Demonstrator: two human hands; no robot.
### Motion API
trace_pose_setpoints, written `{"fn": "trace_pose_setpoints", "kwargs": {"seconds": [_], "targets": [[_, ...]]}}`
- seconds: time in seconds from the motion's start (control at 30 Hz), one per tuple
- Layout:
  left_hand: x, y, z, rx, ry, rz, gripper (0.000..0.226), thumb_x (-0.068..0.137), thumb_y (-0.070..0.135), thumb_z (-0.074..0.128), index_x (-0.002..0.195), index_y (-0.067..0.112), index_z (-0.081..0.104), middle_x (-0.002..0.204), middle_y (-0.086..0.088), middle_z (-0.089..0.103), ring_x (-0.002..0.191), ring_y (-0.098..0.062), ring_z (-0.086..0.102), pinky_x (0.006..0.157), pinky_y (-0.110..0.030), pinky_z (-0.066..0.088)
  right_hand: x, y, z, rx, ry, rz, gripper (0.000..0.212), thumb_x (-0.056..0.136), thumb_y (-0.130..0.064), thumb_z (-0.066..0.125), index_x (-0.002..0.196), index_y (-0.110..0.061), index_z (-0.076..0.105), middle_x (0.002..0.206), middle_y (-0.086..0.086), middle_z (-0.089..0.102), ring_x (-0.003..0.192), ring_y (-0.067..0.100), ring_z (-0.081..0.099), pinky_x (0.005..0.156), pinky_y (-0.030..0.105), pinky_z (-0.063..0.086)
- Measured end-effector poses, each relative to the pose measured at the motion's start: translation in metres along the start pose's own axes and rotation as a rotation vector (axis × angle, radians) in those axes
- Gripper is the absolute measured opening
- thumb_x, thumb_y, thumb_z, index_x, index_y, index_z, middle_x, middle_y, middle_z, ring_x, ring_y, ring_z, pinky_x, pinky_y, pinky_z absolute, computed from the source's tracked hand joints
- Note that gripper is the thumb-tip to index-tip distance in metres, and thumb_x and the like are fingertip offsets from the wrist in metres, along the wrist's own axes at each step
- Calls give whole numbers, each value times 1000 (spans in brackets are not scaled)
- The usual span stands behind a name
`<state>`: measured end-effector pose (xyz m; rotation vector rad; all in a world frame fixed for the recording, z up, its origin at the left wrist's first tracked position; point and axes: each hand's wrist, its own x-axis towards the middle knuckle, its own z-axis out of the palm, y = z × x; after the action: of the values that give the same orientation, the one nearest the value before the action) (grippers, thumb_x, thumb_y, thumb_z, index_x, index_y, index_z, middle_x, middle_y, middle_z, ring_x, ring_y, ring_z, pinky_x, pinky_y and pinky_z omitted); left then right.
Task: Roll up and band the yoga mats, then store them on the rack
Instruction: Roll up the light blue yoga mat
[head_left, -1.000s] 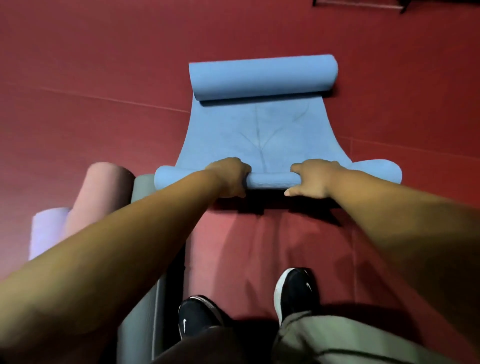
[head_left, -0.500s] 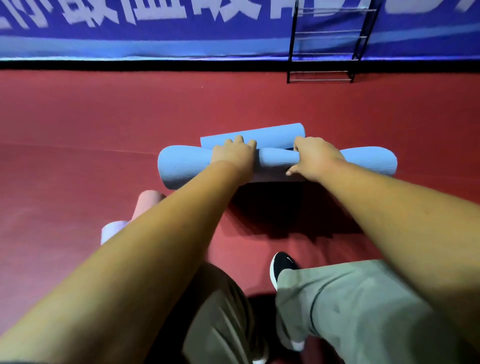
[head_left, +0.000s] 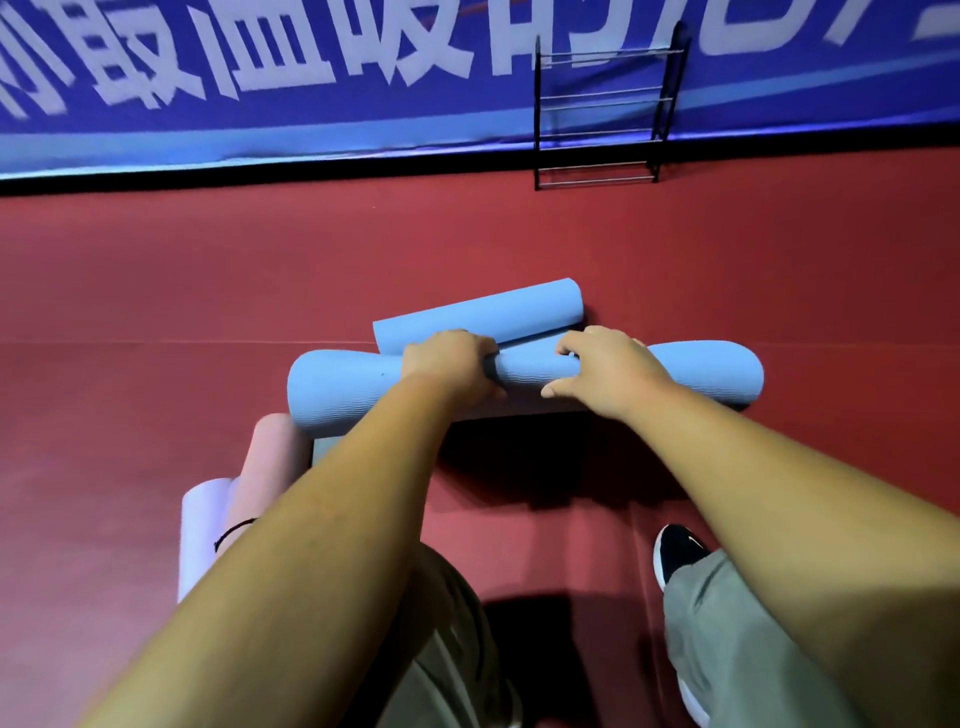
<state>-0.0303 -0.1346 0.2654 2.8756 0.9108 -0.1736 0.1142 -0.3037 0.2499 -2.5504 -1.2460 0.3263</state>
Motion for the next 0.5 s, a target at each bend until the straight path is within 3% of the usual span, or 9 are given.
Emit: {"fn": "trace_pose_setpoints", "kwargs": {"seconds": [0.07,0.17,0.27,0.43,0.5], "targets": [[1,-1,-2,3,12,14,44,82,60,79,119,41,65,114,6,63,124,-24,60,90,-41,39,4,3,-3,-2,-8,-13,65,80,-69,80,133,-35,63,118,-2,49,123,30,51,101,39,43],[4,-9,-8,0,37,46,33,85,58,76,94,33,57,98,9,55,116,-26,60,83,-40,36,11,0,-8,-81,21,-9,65,79,-78,73,131,-42,61,126,2,51,127,32,46,112,47,37],[4,-16,-10,11,109,57,34,88,58,74,89,32,52,99,7,54,114,-27,58,83,-40,32,18,-1,-9,-83,7,16,76,78,-85,67,136,-37,58,133,2,52,131,32,46,118,54,32],[4,-31,5,14,118,56,33,88,55,78,97,27,62,111,-1,54,116,-31,55,85,-42,37,28,-2,-5,-55,-79,-60,74,83,-76,72,139,-29,60,136,0,59,131,28,54,99,42,43],[9,-36,5,5,100,59,36,88,50,79,98,21,61,109,-4,52,113,-33,55,83,-42,41,34,-4,-4,-11,-63,-49,66,81,-72,76,130,-29,64,125,-1,64,119,28,60,89,38,47]]}}
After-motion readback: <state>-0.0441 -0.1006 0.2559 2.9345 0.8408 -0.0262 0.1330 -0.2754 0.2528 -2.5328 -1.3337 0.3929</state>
